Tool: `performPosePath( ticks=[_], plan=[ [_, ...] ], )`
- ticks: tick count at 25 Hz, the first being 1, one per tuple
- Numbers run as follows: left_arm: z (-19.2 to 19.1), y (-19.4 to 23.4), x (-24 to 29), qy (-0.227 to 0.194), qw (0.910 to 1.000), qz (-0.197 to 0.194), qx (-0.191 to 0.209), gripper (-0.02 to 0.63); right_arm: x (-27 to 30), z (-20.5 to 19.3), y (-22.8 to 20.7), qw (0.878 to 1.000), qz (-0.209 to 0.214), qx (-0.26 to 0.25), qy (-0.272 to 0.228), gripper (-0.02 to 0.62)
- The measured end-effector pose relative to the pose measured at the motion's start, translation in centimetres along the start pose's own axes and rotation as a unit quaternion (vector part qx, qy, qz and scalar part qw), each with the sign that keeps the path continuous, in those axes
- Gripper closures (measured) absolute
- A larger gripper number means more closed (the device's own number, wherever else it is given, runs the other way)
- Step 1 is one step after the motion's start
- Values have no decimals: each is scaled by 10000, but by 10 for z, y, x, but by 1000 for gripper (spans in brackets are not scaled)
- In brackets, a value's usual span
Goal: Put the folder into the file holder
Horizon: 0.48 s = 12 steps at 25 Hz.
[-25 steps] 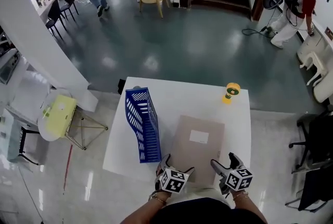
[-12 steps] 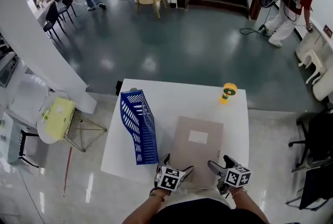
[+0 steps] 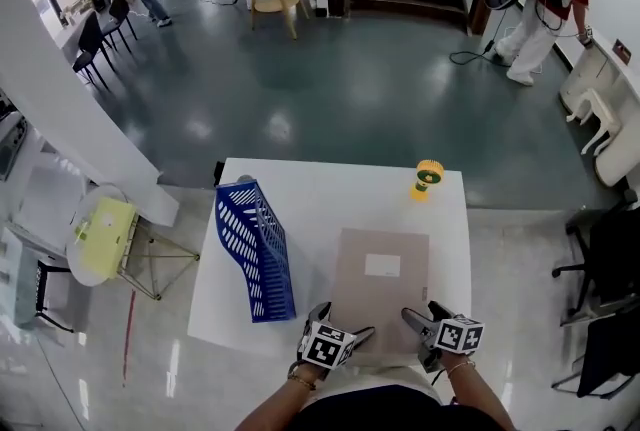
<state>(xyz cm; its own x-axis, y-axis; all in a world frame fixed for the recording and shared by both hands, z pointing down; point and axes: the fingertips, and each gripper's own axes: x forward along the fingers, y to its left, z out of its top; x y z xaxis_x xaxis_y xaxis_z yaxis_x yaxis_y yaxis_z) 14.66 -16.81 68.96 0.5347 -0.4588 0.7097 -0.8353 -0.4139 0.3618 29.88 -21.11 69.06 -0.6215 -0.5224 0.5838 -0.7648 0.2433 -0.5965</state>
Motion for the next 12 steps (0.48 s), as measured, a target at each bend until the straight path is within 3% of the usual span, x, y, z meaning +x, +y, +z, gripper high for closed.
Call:
performPosePath(
  ticks=[7, 12],
  plan=[
    [5, 0, 5, 147, 9996, -211, -106, 67, 23, 32, -11, 9965, 583, 577, 140, 130],
    [10, -1, 13, 162, 9989, -445, -31, 67, 37, 43, -4, 9942, 940, 353, 392, 130]
  ],
)
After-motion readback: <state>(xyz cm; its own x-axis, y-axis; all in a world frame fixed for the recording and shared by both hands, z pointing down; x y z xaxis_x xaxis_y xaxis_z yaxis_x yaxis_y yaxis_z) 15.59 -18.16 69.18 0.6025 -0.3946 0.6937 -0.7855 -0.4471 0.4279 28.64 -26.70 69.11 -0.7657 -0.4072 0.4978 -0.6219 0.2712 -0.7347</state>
